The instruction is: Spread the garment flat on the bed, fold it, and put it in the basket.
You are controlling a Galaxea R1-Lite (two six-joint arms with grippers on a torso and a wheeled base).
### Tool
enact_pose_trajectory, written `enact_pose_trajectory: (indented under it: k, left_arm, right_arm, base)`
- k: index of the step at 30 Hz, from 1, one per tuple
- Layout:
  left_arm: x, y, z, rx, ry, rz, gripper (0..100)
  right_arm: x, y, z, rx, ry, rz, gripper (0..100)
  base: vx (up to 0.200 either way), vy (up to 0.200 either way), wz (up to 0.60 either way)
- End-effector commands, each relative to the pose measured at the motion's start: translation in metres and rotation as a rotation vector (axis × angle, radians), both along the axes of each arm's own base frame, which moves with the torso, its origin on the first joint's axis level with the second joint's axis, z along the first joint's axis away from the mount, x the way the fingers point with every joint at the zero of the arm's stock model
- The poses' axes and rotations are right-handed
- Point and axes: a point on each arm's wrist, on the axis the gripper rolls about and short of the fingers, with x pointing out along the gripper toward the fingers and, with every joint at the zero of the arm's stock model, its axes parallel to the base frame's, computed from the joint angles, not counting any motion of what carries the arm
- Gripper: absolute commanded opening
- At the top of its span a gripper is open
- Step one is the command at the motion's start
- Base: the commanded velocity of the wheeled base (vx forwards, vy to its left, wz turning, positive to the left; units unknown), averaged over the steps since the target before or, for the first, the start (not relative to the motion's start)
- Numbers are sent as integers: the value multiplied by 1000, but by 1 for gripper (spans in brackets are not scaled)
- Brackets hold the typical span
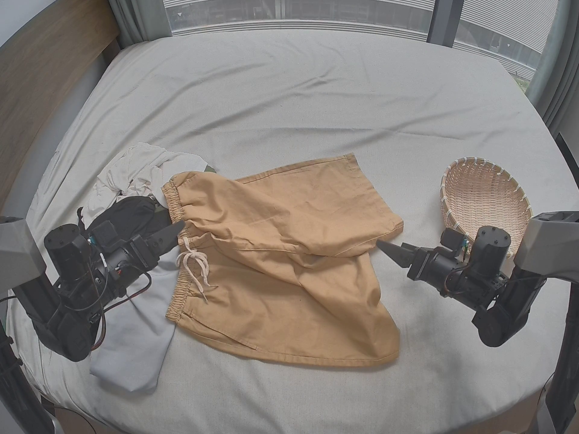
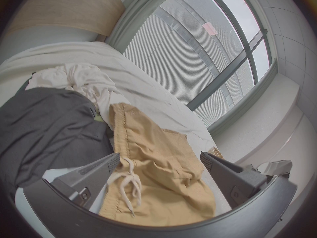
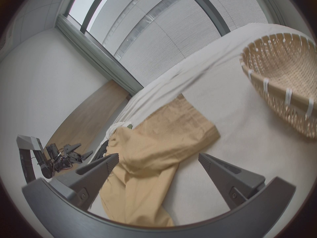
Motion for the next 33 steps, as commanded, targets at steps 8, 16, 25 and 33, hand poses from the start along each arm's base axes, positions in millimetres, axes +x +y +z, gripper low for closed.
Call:
enact_pose_trajectory:
  k: [8, 16, 25, 33]
  left_arm:
    - [-16, -36, -1, 3, 16, -133, 100]
    - [-16, -46, -1, 5, 14, -161, 100]
    - [-17, -45, -5, 7, 31, -159, 100]
    - [-17, -44, -5, 9, 32, -156, 100]
  right_arm:
    - [-3, 10, -31, -33, 91, 23, 100]
    - [-5, 20, -37, -41, 105, 29, 100]
    - [-12, 18, -40, -47, 134, 30, 0]
    - [-32, 8, -32, -57, 169, 22, 0]
  base:
    - [0, 0, 0]
    - [0, 0, 0]
    - [0, 0, 0]
    - [0, 0, 0]
